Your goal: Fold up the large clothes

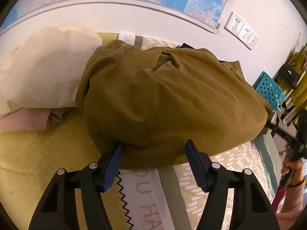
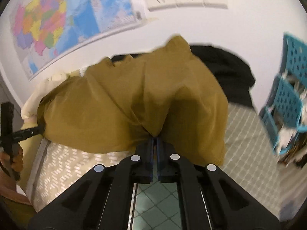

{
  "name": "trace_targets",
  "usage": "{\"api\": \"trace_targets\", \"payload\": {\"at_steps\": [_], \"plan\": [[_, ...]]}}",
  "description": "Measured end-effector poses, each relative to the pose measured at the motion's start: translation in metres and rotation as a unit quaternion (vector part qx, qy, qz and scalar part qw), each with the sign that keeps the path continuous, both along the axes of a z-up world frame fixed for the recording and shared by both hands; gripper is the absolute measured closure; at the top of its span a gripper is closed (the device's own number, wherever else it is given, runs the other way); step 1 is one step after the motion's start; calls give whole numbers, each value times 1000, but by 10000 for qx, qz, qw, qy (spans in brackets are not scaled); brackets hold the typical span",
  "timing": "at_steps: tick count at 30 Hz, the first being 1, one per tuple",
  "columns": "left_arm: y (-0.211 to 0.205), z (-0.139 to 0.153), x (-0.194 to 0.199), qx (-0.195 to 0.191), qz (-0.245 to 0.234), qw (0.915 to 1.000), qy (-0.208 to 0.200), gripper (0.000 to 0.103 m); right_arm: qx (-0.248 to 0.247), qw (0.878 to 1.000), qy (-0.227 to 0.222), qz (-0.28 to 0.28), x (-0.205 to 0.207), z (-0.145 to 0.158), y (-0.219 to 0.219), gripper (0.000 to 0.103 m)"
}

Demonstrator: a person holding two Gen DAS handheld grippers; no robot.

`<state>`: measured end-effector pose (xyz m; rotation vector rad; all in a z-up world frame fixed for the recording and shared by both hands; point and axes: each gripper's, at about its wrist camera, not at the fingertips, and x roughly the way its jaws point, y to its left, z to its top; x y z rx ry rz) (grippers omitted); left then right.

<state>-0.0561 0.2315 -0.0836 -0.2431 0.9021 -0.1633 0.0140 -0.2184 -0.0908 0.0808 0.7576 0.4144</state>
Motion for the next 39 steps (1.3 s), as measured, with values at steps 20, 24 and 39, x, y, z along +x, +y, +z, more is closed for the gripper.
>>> {"api": "trace_targets", "payload": {"at_steps": [20,24,39], "plan": [[-12,15,2,237,-101,9994,-225,36,173,9989,-38,-425,24,1,-45,96],[-11,13,3,172,-92,9996,-203,36,151,9949,-652,-753,19,32,-60,101],[-31,20,-3,750,-65,9966,-337,36,362,9964,-692,-341,-11,49,-30,53]]}}
